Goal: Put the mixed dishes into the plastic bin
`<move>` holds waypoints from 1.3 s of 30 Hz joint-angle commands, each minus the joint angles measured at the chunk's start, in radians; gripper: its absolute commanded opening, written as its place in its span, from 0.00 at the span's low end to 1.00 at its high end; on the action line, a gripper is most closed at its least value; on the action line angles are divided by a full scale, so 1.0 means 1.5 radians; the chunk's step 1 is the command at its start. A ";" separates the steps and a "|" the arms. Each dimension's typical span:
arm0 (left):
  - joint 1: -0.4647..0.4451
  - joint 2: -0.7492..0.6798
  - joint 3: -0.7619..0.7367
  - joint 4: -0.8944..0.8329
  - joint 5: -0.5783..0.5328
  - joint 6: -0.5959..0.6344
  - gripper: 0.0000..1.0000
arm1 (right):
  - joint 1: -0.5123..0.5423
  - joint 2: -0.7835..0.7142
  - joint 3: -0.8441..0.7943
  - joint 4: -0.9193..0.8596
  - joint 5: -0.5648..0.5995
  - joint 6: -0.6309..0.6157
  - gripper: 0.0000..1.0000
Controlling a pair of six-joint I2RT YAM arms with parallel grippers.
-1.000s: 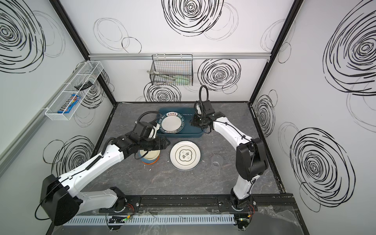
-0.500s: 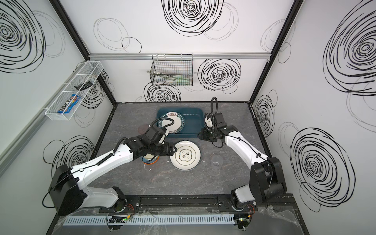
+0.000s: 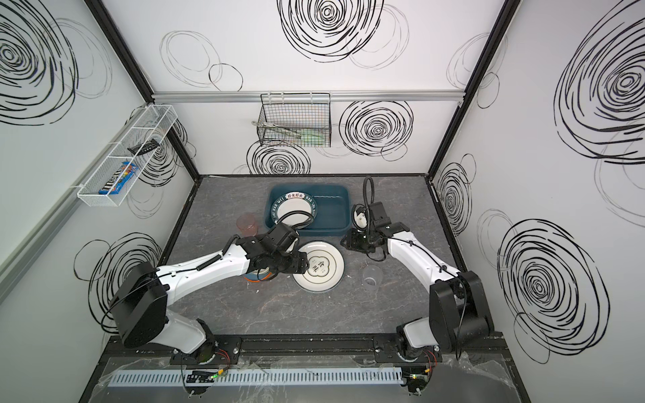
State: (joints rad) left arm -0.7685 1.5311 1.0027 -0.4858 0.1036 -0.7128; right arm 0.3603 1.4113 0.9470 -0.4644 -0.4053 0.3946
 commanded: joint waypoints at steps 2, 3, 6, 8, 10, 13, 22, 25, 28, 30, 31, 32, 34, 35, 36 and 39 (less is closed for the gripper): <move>-0.004 0.027 0.005 0.022 -0.020 -0.009 0.79 | -0.003 0.009 -0.010 0.002 -0.011 -0.013 0.42; -0.004 0.033 0.006 0.022 -0.021 -0.009 0.79 | -0.003 0.011 -0.011 0.003 -0.011 -0.013 0.42; -0.004 0.047 0.009 0.022 -0.026 -0.007 0.79 | -0.003 0.016 -0.015 0.005 -0.014 -0.012 0.43; -0.003 0.055 0.012 0.019 -0.032 -0.005 0.80 | -0.003 0.019 -0.016 0.007 -0.012 -0.012 0.44; -0.004 0.062 0.012 0.020 -0.031 -0.004 0.80 | -0.003 0.020 -0.015 0.008 -0.013 -0.012 0.44; -0.004 0.070 0.014 0.023 -0.032 -0.003 0.80 | -0.005 0.026 -0.014 0.009 -0.013 -0.012 0.45; -0.004 0.085 0.020 0.027 -0.030 0.000 0.80 | -0.005 0.028 -0.015 0.010 -0.014 -0.012 0.45; -0.004 0.088 0.019 0.028 -0.029 0.001 0.79 | -0.007 0.029 -0.017 0.011 -0.015 -0.012 0.45; -0.004 0.090 0.017 0.031 -0.027 0.001 0.77 | -0.007 0.029 -0.021 0.014 -0.016 -0.012 0.45; -0.004 0.090 0.017 0.033 -0.026 0.000 0.77 | -0.007 0.031 -0.021 0.015 -0.016 -0.011 0.45; -0.004 0.090 0.017 0.032 -0.026 0.000 0.76 | -0.008 0.032 -0.023 0.015 -0.017 -0.012 0.45; -0.004 0.089 0.016 0.033 -0.027 0.000 0.76 | -0.007 0.034 -0.024 0.017 -0.019 -0.011 0.45; -0.004 0.087 0.018 0.032 -0.026 0.000 0.75 | -0.007 0.037 -0.026 0.019 -0.019 -0.010 0.44; -0.004 0.085 0.019 0.030 -0.028 0.000 0.75 | -0.007 0.039 -0.027 0.020 -0.019 -0.010 0.44; -0.004 0.084 0.020 0.029 -0.029 0.000 0.75 | -0.007 0.040 -0.028 0.021 -0.020 -0.010 0.45; -0.004 0.082 0.022 0.028 -0.030 0.002 0.74 | -0.007 0.045 -0.031 0.024 -0.021 -0.010 0.44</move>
State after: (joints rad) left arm -0.7715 1.6535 1.0065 -0.4629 0.0689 -0.7143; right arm 0.3531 1.4639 0.9134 -0.4347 -0.4255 0.3912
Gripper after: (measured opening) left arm 0.743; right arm 0.445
